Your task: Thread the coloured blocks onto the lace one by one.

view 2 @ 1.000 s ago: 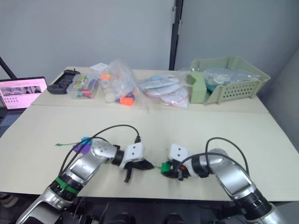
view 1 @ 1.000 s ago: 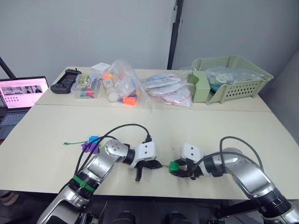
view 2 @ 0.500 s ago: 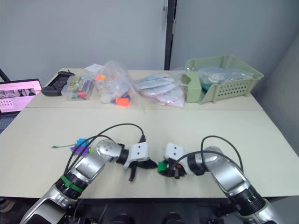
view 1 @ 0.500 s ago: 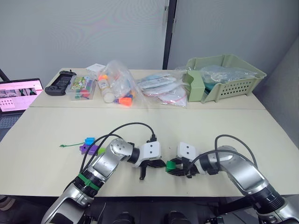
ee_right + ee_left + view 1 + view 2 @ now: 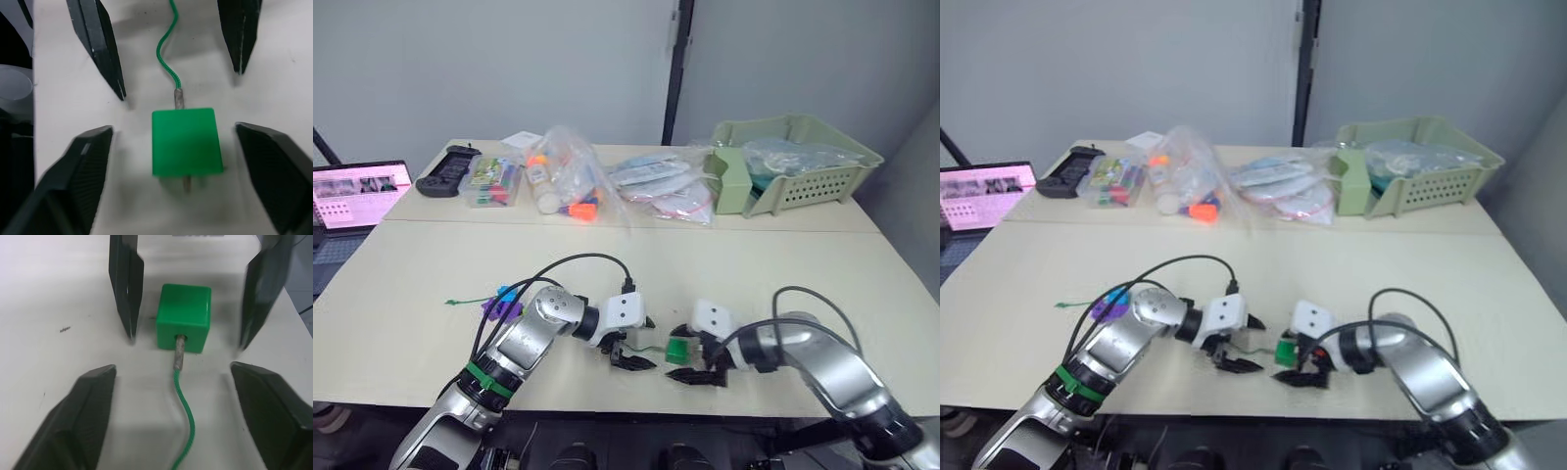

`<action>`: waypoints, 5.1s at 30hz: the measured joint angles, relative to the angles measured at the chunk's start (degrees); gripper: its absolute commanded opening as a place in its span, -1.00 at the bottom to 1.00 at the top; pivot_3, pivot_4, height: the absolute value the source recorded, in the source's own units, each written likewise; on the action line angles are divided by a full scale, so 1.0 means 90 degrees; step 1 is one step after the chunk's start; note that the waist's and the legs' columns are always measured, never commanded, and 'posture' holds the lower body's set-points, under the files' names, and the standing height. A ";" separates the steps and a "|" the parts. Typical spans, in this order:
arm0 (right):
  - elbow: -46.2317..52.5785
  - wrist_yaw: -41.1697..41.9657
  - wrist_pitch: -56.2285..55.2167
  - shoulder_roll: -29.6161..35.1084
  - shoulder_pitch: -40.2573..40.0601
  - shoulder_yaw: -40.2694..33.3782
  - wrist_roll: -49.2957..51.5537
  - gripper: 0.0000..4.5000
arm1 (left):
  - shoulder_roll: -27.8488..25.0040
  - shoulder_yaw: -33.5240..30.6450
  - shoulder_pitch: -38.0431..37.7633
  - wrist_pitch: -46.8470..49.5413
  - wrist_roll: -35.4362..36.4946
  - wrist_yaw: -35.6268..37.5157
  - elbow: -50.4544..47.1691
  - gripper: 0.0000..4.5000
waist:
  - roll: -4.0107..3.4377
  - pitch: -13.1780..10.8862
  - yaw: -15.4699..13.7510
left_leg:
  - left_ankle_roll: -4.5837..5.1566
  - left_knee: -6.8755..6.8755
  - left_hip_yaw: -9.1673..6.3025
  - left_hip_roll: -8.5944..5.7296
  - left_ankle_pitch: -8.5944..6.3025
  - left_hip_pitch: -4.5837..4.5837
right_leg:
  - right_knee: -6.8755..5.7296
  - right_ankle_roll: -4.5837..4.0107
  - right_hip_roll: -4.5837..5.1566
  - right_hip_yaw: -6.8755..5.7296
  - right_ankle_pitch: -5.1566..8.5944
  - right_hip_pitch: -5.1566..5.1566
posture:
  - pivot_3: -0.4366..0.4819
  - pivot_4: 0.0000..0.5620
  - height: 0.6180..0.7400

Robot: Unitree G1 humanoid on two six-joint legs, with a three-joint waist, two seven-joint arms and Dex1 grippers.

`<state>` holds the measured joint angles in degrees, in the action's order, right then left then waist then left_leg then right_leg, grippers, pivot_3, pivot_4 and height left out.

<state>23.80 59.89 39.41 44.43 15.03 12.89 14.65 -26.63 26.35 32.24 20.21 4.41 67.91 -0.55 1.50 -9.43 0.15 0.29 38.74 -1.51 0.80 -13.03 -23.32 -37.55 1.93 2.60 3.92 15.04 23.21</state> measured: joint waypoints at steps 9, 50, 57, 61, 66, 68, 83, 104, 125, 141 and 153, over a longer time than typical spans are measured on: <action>0.0035 -0.0186 -0.0159 0.0337 -0.0601 -0.0276 -0.0051 0.97 | 0.0480 0.0448 0.0191 -0.0047 -0.0314 -0.0164 0.0155 0.72 | 0.0001 -0.0001 0.0084 | 0.0001 -0.0005 0.0004 0.0002 0.0000 0.0005 | -0.0002 0.0003 -0.0007 0.0005 -0.0001 0.0001 | -0.05 -0.47 1.00; -0.0208 -0.0602 -0.0301 -0.0063 -0.0213 0.0228 -0.0123 1.00 | 0.0534 0.0441 0.0427 -0.0136 -0.0454 -0.0088 0.0561 0.16 | 0.0002 -0.0001 0.0066 | 0.0001 -0.0002 0.0003 0.0001 0.0000 0.0005 | -0.0001 0.0004 -0.0005 0.0005 0.0000 -0.0001 | -0.05 -0.47 1.00; -0.0219 -0.0616 -0.0303 -0.0074 -0.0202 0.0237 -0.0129 1.00 | 0.0440 0.0414 0.0427 -0.0131 -0.0456 -0.0092 0.0552 0.99 | 0.0002 -0.0001 0.0066 | 0.0001 -0.0003 0.0003 0.0001 0.0000 0.0005 | -0.0001 0.0004 -0.0005 0.0005 0.0000 -0.0001 | -0.05 -0.47 1.00; -0.0238 -0.0618 -0.0304 -0.0103 -0.0187 0.0238 -0.0165 1.00 | 0.0418 0.0415 0.0428 -0.0130 -0.0460 -0.0094 0.0552 0.99 | 0.0002 -0.0001 0.0066 | 0.0001 -0.0002 0.0004 0.0001 0.0000 0.0005 | -0.0001 0.0004 -0.0005 0.0005 0.0000 -0.0001 | -0.05 -0.47 1.00; -0.0348 -0.0636 -0.0307 -0.0224 -0.0048 0.0257 -0.0233 1.00 | 0.0407 0.0415 0.0428 -0.0124 -0.0464 -0.0097 0.0552 0.99 | 0.0002 -0.0001 0.0067 | 0.0001 -0.0003 0.0004 0.0001 0.0000 0.0005 | -0.0001 0.0004 -0.0005 0.0005 0.0000 0.0000 | -0.05 -0.47 1.00; -0.0361 -0.0646 -0.0309 -0.0324 0.0023 0.0275 -0.0235 1.00 | 0.0350 0.0415 0.0428 -0.0114 -0.0463 -0.0083 0.0552 0.99 | 0.0002 -0.0001 0.0068 | 0.0001 -0.0003 0.0003 0.0001 0.0000 0.0005 | -0.0002 0.0003 -0.0006 0.0005 0.0000 0.0000 | -0.05 -0.47 1.00; -0.0714 -0.0674 -0.0500 -0.0734 0.0335 0.0536 -0.0300 0.19 | -0.0313 -0.0016 0.0273 -0.0019 -0.0308 0.0176 0.0391 1.00 | 0.0001 -0.0001 0.0067 | 0.0001 -0.0003 0.0002 0.0002 0.0000 0.0004 | -0.0004 0.0003 -0.0004 0.0003 0.0000 0.0003 | -0.05 -0.47 1.00; -0.0713 -0.0565 -0.0573 -0.0732 0.0333 0.0542 -0.0314 -0.48 | -0.0011 -0.0025 0.0141 -0.0170 -0.0456 -0.0124 0.0437 -1.00 | 0.0001 -0.0001 0.0060 | 0.0001 -0.0003 0.0003 0.0001 0.0000 0.0004 | -0.0003 0.0003 -0.0004 0.0003 0.0000 0.0001 | -0.05 -0.47 1.00; -0.0785 -0.0515 -0.0573 -0.0760 0.0507 0.0697 -0.0372 -0.48 | -0.0021 0.0011 0.0121 -0.0005 -0.0473 -0.0078 0.0280 -0.20 | 0.0001 -0.0001 0.0077 | 0.0001 -0.0004 0.0002 0.0003 0.0000 0.0006 | -0.0004 0.0003 -0.0006 0.0004 0.0000 0.0002 | -0.05 -0.47 1.00; -0.0207 -0.0549 -0.0415 -0.0158 -0.0120 0.0107 -0.0077 0.99 | 0.0368 0.0246 0.0520 0.0023 -0.0600 -0.0123 0.0291 0.70 | 0.0001 -0.0001 0.0061 | 0.0001 -0.0004 0.0004 0.0001 0.0000 0.0004 | -0.0001 0.0004 -0.0005 0.0004 0.0000 0.0001 | -0.05 -0.47 1.00; -0.0256 -0.0600 -0.0452 -0.0106 -0.0247 0.0024 -0.0082 1.00 | 0.0432 0.0454 0.0539 -0.0172 -0.0648 0.0046 0.0666 -0.47 | 0.0002 -0.0001 0.0065 | 0.0001 -0.0004 0.0004 0.0001 0.0000 0.0003 | -0.0002 0.0004 -0.0006 0.0005 0.0000 0.0002 | -0.05 -0.47 1.00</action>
<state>21.50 54.49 35.34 43.48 12.80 13.11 13.91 -22.74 30.43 37.09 18.66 -1.42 68.32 5.44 1.51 -9.44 0.74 0.30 38.71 -1.48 0.82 -13.04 -23.30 -37.57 1.96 2.54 3.96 15.04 23.23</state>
